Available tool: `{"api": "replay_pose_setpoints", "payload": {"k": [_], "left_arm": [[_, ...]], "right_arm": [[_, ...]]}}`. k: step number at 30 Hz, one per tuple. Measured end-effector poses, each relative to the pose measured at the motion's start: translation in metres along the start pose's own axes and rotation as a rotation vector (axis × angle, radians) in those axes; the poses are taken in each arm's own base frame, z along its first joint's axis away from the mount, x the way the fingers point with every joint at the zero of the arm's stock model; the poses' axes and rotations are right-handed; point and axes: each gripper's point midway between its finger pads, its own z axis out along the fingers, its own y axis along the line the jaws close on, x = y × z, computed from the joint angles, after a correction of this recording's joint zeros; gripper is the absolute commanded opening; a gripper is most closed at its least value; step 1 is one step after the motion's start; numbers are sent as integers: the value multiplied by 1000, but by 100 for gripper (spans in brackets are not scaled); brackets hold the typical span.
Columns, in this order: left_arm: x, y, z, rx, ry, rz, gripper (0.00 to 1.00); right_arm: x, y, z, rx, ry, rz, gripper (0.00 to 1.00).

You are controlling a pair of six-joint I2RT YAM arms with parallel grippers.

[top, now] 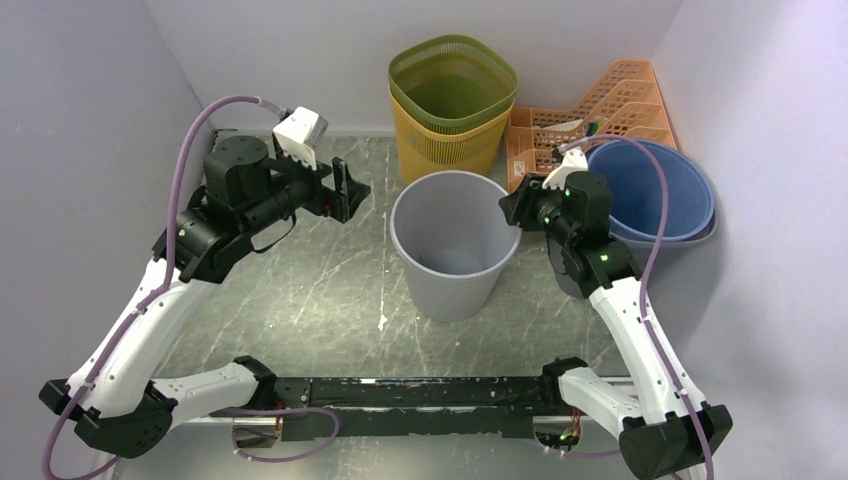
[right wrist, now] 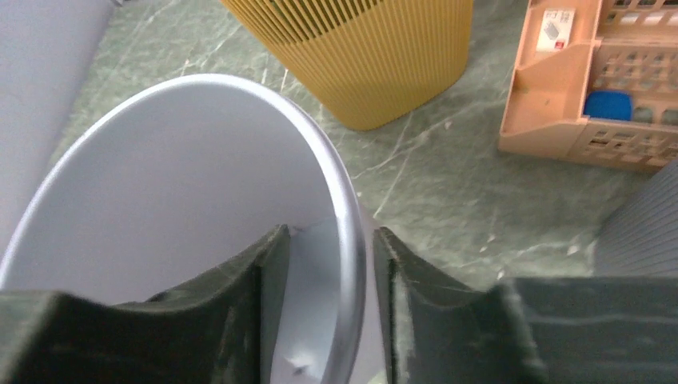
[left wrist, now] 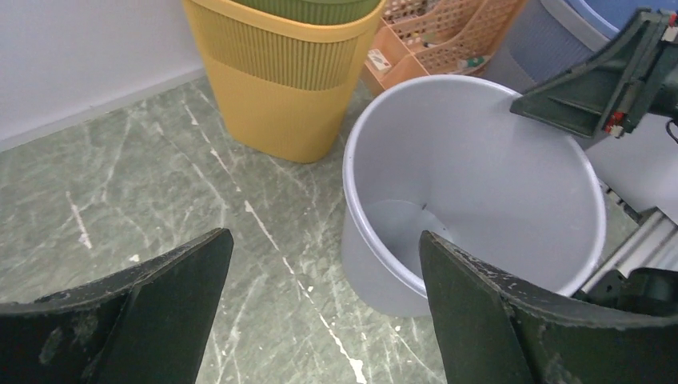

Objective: Turn the large container upside down

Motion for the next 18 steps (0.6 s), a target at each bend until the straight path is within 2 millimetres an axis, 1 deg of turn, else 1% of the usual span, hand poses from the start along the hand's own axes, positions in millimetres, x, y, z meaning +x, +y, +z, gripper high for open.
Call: {"api": "replay_pose_setpoints", "payload": {"k": [2, 4, 6, 8, 9, 12, 13, 14, 15, 17, 18], "left_arm": [[3, -7, 4, 35, 7, -3, 99], [5, -16, 9, 76, 12, -5, 99], [7, -30, 14, 125, 19, -4, 99], [10, -49, 19, 182, 25, 2, 99], [12, -62, 22, 218, 29, 9, 99], [25, -107, 28, 319, 63, 48, 99], [32, -132, 30, 359, 82, 79, 99], [38, -148, 32, 386, 96, 102, 99], [47, -170, 33, 416, 113, 134, 99], [66, -203, 38, 449, 149, 196, 99], [77, -215, 41, 459, 169, 225, 99]], "right_arm": [[-4, 0, 0, 3, -16, -3, 65], [-10, 1, -2, 2, -33, -11, 74], [-22, 4, -5, 1, -59, -20, 81], [-36, 7, -11, 1, -97, -30, 96], [-45, 8, -14, 2, -121, -34, 100], [-67, 11, -26, 11, -201, -44, 100], [-75, 10, -31, 24, -231, -43, 100], [-80, 9, -34, 33, -248, -43, 100], [-85, 7, -36, 50, -265, -41, 100], [-96, 2, -39, 92, -294, -39, 100], [-102, -1, -39, 114, -308, -38, 100]]}}
